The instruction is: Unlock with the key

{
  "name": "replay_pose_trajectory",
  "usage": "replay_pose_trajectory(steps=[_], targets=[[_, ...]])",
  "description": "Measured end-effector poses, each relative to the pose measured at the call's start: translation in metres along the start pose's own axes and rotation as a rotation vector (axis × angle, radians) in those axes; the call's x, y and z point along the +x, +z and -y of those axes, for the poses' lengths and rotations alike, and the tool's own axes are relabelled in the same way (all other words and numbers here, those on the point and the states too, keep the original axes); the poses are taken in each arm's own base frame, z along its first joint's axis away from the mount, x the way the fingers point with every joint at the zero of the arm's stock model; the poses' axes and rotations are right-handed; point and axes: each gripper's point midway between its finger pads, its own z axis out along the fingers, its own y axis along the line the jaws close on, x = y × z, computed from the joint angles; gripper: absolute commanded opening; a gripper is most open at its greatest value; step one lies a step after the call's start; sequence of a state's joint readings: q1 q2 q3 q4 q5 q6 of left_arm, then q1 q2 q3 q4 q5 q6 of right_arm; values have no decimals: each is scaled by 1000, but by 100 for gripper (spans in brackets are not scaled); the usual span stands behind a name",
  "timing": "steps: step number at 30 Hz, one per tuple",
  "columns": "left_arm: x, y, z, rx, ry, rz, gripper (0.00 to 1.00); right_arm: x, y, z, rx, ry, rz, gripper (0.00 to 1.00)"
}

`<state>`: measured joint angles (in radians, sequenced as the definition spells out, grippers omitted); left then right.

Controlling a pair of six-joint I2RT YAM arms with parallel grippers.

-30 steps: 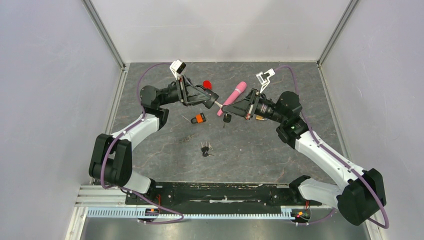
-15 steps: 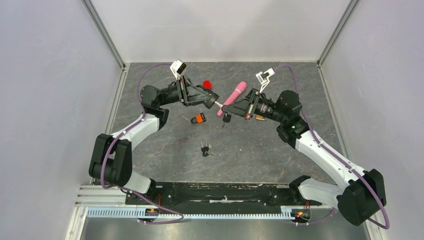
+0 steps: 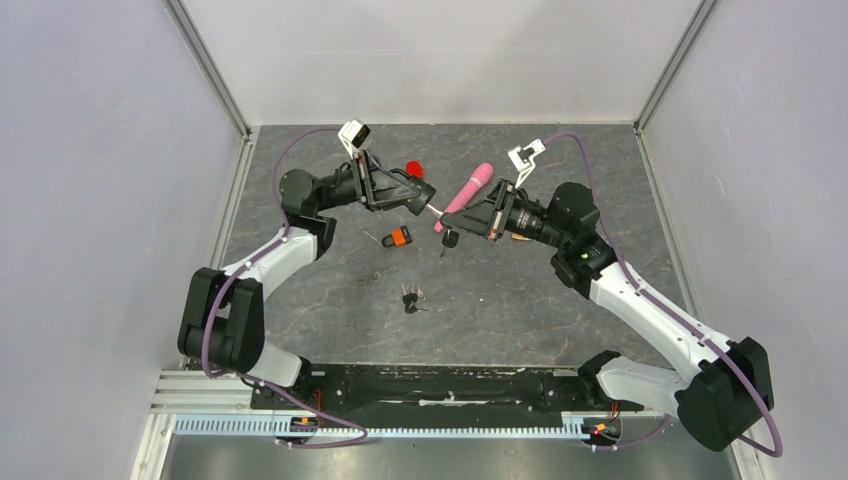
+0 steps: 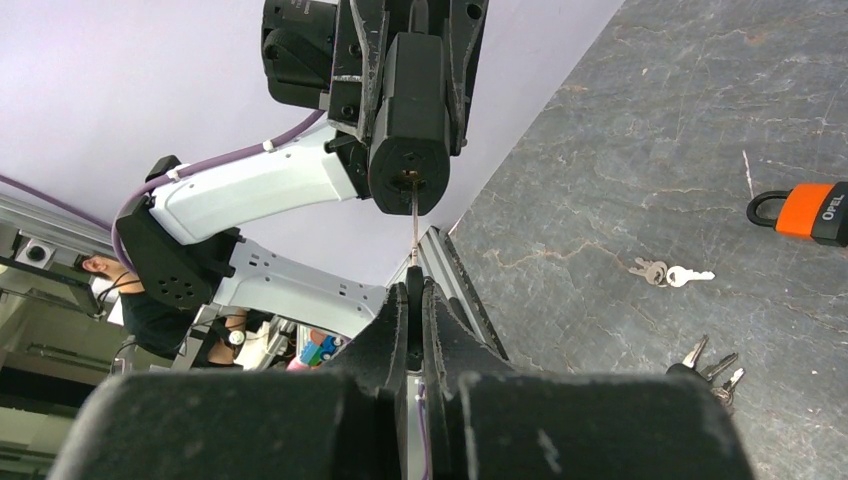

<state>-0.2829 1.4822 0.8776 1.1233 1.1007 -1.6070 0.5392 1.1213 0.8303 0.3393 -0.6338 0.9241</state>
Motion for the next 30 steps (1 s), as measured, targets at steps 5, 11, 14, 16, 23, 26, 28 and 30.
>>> replay_pose_trajectory(steps=[5,11,14,16,23,26,28,30], targets=[[-1,-1,0,-1,1,3,2,0,0,0,3,1,2,0],[-1,-1,-1,-2,1,2,2,-2,1,2,11,0,14,0],[1,-2,-2,-3,-1,-2,2,-4,1,2,14,1,23,0],[2,-3,-3,-5,-5,-5,2,-5,1,2,16,1,27,0],[3,-3,-5,-8,-10,-5,2,-7,1,3,24,0,39,0],[3,-3,-5,-8,-10,-5,2,-7,1,3,24,0,39,0],[3,-3,-5,-8,-10,-5,2,-7,1,3,24,1,39,0],[3,-3,-5,-8,-10,-5,2,-7,1,3,23,1,39,0]])
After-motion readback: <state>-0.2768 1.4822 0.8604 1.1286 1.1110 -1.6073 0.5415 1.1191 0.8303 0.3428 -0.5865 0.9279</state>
